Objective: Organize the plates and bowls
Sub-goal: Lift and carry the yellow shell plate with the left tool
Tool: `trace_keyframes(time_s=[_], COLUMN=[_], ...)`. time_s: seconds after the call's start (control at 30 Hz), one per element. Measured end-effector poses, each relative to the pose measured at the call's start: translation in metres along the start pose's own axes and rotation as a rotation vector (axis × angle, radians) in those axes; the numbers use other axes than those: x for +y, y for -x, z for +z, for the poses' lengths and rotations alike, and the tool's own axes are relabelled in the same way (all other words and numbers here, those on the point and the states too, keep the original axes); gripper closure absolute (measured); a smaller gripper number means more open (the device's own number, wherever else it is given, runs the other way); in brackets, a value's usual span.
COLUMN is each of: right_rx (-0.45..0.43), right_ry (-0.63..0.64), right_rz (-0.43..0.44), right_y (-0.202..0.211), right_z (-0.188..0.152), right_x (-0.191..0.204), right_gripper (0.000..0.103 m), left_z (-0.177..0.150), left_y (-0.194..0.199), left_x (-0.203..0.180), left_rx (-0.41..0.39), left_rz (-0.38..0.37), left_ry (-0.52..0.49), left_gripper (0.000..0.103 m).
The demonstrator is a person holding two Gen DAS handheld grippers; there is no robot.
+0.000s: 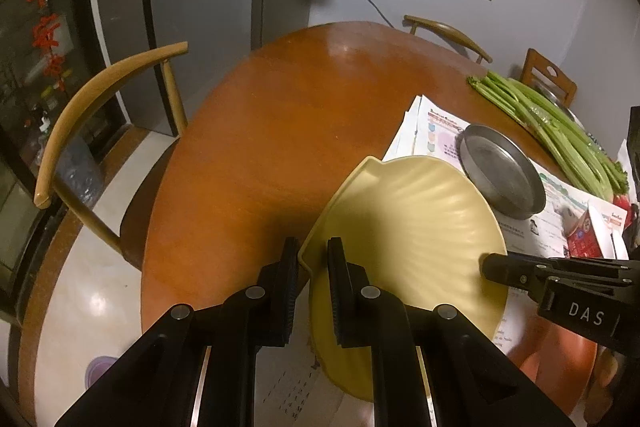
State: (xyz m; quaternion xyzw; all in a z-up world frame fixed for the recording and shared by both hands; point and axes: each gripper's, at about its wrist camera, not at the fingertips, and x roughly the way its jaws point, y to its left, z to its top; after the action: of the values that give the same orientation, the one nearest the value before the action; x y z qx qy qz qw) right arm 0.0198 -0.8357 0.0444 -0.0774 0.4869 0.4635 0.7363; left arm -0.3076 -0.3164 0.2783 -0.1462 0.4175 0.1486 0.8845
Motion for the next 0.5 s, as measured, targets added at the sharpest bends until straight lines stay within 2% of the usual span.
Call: trace_keyframes(time_s=[0.33, 0.5], right_rx=[0.024, 0.037], right_ry=[-0.022, -0.024], right_rz=[-0.009, -0.022], right_y=[-0.005, -0.007], right_z=[-0.001, -0.002], right_x=[-0.005, -0.005], right_gripper=[0.093, 0.093], left_z=[0.003, 0.003], left_y=[-0.014, -0.011], left_x=[0.027, 0.036], left_rx=[0.071, 0.064], left_rz=[-0.014, -0.004], left_ry=[-0.004, -0.019], left_gripper=[0.088, 0.088])
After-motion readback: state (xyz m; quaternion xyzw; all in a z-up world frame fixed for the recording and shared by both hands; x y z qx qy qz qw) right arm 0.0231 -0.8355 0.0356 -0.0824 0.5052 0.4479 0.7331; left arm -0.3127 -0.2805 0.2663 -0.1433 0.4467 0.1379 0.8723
